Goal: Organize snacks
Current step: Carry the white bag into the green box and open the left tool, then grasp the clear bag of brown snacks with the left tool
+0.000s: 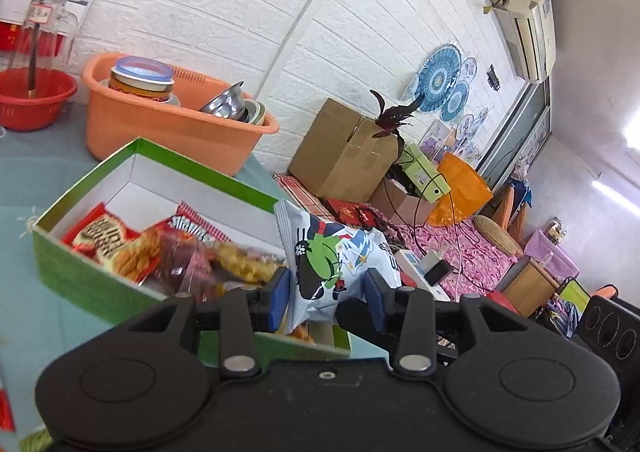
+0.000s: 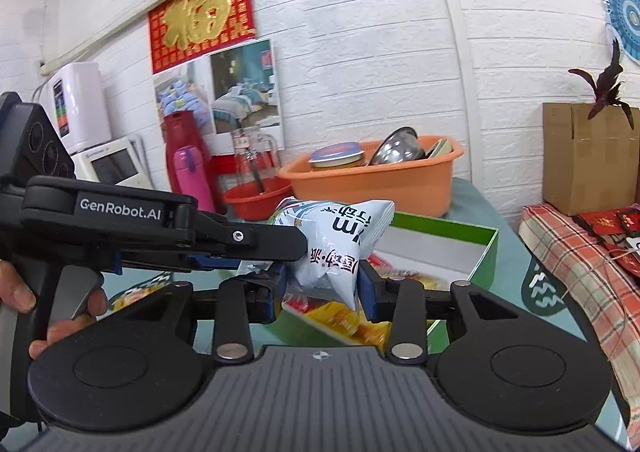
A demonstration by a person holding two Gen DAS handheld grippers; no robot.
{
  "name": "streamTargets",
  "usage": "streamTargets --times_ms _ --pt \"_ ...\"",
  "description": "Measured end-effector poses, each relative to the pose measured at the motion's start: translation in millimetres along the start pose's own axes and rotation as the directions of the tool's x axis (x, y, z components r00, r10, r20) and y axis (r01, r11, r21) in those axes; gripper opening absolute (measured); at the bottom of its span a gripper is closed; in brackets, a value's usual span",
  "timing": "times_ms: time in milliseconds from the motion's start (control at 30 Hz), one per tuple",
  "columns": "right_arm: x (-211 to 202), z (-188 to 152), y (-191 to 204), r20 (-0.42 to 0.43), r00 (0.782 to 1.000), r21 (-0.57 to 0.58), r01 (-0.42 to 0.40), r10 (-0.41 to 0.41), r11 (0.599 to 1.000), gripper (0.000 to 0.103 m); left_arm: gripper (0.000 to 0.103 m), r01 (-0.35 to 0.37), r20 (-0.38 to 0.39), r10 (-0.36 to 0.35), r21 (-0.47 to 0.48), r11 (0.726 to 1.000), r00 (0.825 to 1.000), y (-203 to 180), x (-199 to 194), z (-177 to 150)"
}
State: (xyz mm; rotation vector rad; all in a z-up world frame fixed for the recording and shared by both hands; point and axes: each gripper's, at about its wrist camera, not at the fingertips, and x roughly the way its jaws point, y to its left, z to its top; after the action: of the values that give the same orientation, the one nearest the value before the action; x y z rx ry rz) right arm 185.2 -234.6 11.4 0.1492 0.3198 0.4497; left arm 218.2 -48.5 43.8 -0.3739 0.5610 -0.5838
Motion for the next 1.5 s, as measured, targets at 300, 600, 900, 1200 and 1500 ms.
streamTargets --times_ms 300,600,900,1200,1500 --pt "35.2 8.9 -35.5 0.021 1.000 0.046 0.016 -0.017 0.999 0.066 0.064 -0.012 -0.004 0.012 -0.005 1.000 1.000 13.3 48.5 25.8" --pt "54.4 -11.7 -45.7 -0.017 0.985 -0.042 0.169 -0.170 0.985 0.103 0.103 -0.109 -0.013 0.108 -0.049 0.993 0.994 37.4 59.7 13.8" --pt "-1.1 6.8 -21.8 0.037 0.990 0.021 0.136 -0.137 0.990 0.103 0.103 -0.105 0.002 0.105 -0.039 0.994 0.994 15.7 -7.9 11.8" --pt "-67.1 24.6 41.2 0.090 0.995 -0.014 0.042 -0.041 0.999 0.103 0.103 -0.148 0.045 0.147 0.017 0.989 0.988 -15.4 -108.3 -8.2" --pt "-85.2 -1.7 80.2 0.043 0.997 -0.042 -0.064 0.066 0.997 0.103 0.103 -0.225 0.023 0.225 -0.016 0.974 0.974 7.5 -168.2 -58.6"
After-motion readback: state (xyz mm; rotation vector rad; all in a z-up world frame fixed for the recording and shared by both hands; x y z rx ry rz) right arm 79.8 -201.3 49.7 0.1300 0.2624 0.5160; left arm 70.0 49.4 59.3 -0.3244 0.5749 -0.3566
